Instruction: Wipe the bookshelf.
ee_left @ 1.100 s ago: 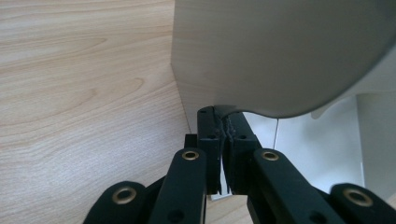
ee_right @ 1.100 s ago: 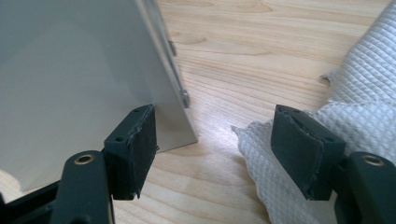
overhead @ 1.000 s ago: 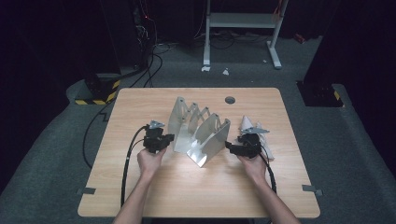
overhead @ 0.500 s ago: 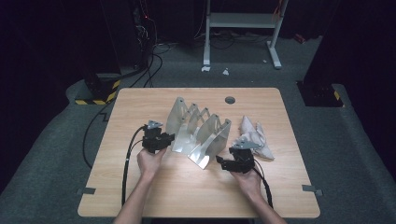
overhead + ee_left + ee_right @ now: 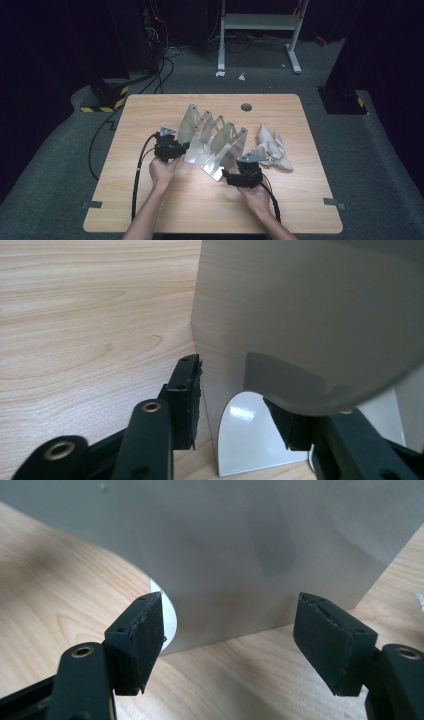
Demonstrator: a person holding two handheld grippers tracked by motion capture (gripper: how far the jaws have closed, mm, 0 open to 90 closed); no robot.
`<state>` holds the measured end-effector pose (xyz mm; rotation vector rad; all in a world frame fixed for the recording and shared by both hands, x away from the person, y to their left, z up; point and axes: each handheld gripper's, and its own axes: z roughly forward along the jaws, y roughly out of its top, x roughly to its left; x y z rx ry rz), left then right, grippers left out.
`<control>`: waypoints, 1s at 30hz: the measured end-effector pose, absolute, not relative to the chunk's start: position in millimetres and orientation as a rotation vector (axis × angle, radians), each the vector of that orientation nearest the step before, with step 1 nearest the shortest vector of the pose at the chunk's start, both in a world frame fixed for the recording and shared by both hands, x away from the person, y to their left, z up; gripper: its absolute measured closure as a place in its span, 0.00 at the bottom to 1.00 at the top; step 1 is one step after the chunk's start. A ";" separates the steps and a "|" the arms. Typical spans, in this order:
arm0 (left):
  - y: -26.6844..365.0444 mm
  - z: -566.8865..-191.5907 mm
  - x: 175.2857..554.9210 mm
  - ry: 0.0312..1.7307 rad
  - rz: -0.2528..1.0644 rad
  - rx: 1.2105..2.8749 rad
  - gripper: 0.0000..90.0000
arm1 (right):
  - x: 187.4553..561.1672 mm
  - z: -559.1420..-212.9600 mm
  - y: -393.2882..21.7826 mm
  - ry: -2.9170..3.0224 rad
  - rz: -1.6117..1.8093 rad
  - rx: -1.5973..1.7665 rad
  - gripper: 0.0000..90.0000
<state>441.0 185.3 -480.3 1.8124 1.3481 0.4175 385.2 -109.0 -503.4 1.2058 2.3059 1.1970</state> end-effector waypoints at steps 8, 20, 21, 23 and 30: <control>184.5 -487.5 445.5 1.362 0.412 1.834 0.62 | 387.3 -503.7 -111.5 2.267 1.169 1.216 0.33; 182.7 -493.0 447.7 1.366 0.439 1.853 0.65 | 392.2 -503.6 -137.6 2.203 1.158 1.235 0.41; 183.0 -493.1 448.0 1.367 0.441 1.851 0.67 | 394.1 -503.4 -142.6 2.194 1.153 1.243 0.42; 183.5 -493.6 448.4 1.370 0.441 1.849 0.67 | 395.4 -503.4 -145.2 2.191 1.154 1.248 0.43; 185.0 -496.2 448.8 1.366 0.401 1.850 0.82 | 402.6 -505.2 -153.9 2.184 1.123 1.264 0.53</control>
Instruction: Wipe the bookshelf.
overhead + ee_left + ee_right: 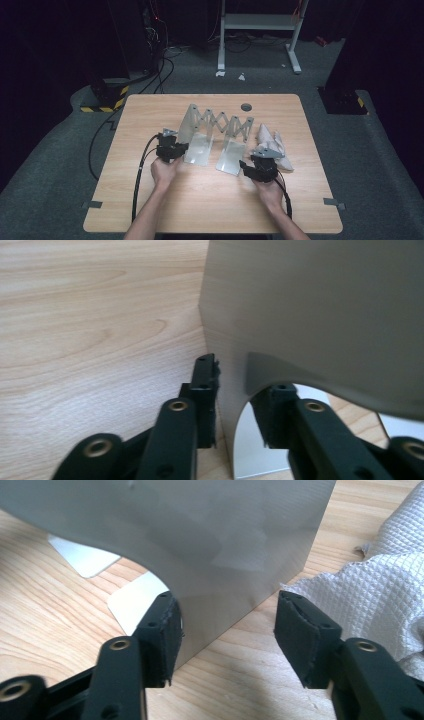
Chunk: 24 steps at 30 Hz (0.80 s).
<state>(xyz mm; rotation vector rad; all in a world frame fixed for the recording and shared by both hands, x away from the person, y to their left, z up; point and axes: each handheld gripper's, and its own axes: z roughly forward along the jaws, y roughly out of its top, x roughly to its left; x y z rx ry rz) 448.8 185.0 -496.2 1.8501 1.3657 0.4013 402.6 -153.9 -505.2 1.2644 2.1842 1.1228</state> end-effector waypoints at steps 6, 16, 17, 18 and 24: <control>185.0 -495.7 447.5 1.355 0.387 1.851 0.89 | 409.5 -508.2 -158.3 2.205 1.123 1.280 0.61; 184.4 -493.5 441.9 1.357 0.420 1.889 0.93 | 421.1 -505.9 -165.9 2.215 1.091 1.307 0.75; 185.0 -493.5 441.0 1.355 0.423 1.891 0.94 | 422.5 -505.5 -166.5 2.216 1.088 1.304 0.76; 185.8 -493.4 440.1 1.356 0.418 1.888 0.94 | 423.4 -505.1 -166.7 2.217 1.085 1.307 0.77; 188.9 -494.3 433.7 1.359 0.419 1.876 0.94 | 429.5 -503.5 -163.8 2.232 1.049 1.283 0.83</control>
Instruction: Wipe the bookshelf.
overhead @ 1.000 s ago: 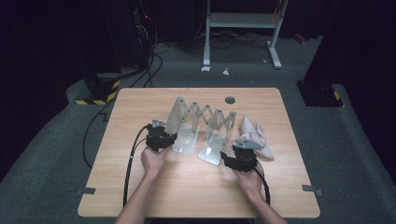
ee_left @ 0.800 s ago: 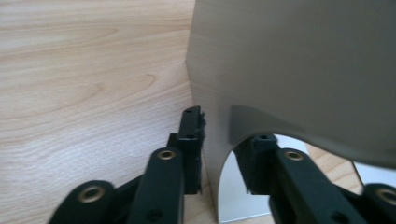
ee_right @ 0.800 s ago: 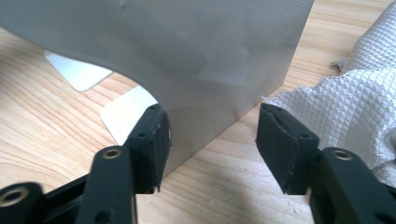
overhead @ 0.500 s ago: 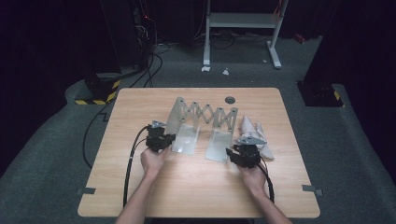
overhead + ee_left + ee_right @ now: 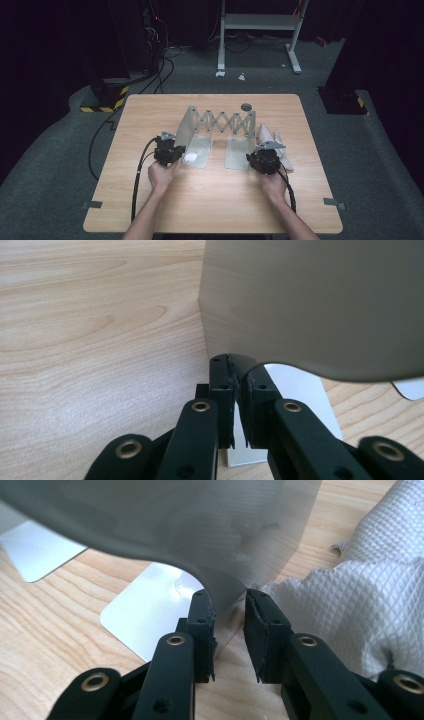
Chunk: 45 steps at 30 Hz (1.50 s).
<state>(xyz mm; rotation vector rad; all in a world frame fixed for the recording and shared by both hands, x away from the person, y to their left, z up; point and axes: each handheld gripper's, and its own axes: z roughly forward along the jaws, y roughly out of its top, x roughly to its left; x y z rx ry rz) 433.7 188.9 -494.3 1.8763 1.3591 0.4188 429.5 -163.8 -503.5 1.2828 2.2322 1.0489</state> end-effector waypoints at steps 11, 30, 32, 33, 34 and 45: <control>191.4 -496.0 419.3 1.390 0.415 1.831 0.92 | 444.0 -501.7 -162.1 2.262 1.036 1.254 0.88; 188.5 -496.1 418.7 1.391 0.403 1.814 0.86 | 461.6 -500.8 -162.1 2.284 1.045 1.245 0.91; 184.5 -494.9 417.6 1.382 0.441 1.839 0.85 | 462.8 -501.0 -163.4 2.282 1.049 1.243 0.91; 183.3 -494.5 417.7 1.377 0.451 1.849 0.84 | 462.8 -501.1 -163.5 2.282 1.049 1.243 0.91; 183.2 -494.4 418.2 1.377 0.446 1.846 0.84 | 462.8 -501.0 -163.4 2.283 1.047 1.240 0.91; 184.8 -494.1 419.6 1.373 0.441 1.821 0.76 | 462.0 -498.4 -168.7 2.285 1.066 1.237 0.82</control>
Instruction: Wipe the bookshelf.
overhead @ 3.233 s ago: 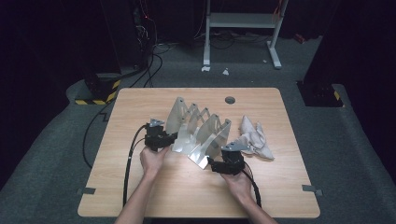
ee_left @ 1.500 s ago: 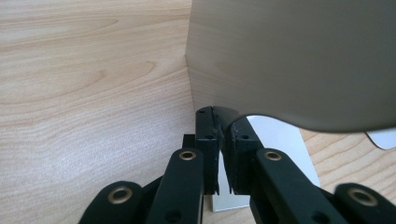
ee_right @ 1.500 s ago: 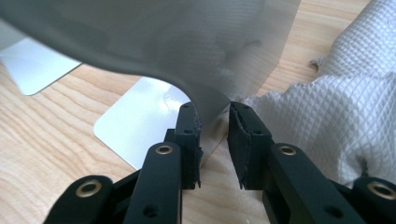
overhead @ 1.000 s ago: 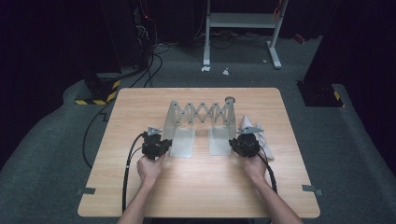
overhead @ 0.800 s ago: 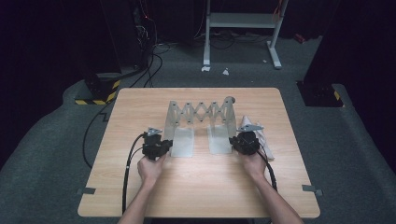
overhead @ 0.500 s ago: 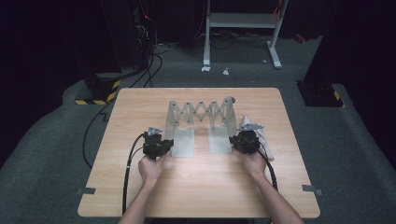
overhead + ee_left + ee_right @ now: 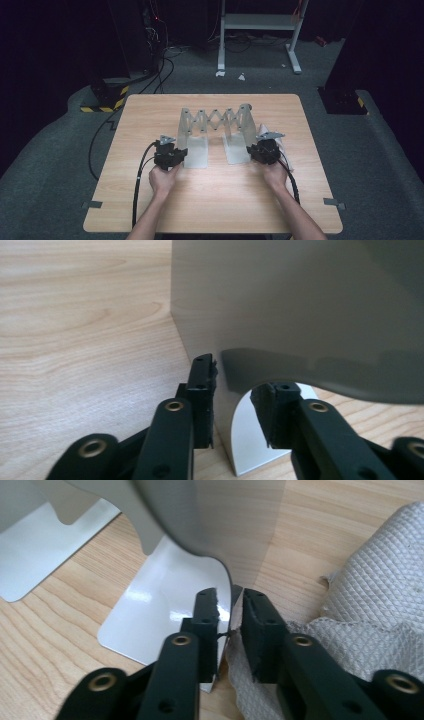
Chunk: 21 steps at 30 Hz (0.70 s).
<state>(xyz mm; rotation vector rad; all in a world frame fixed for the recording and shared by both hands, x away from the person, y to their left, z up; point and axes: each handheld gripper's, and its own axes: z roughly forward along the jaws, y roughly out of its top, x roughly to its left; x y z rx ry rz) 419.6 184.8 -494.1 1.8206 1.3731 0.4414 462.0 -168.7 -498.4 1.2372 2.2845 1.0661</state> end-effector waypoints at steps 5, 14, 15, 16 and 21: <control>186.6 -492.6 417.5 1.351 0.459 1.820 0.62 | 456.7 -495.2 -171.8 2.261 1.108 1.232 0.69; 197.4 -488.9 408.7 1.327 0.458 1.801 0.52 | 440.4 -492.0 -192.0 2.204 1.173 1.255 0.60; 198.5 -488.5 407.6 1.326 0.459 1.795 0.51 | 439.1 -491.3 -194.3 2.200 1.173 1.253 0.60; 200.3 -488.0 406.3 1.324 0.456 1.794 0.51 | 437.8 -490.6 -196.5 2.197 1.172 1.252 0.59; 205.7 -485.8 398.4 1.312 0.469 1.791 0.49 | 430.3 -485.2 -206.3 2.164 1.193 1.250 0.59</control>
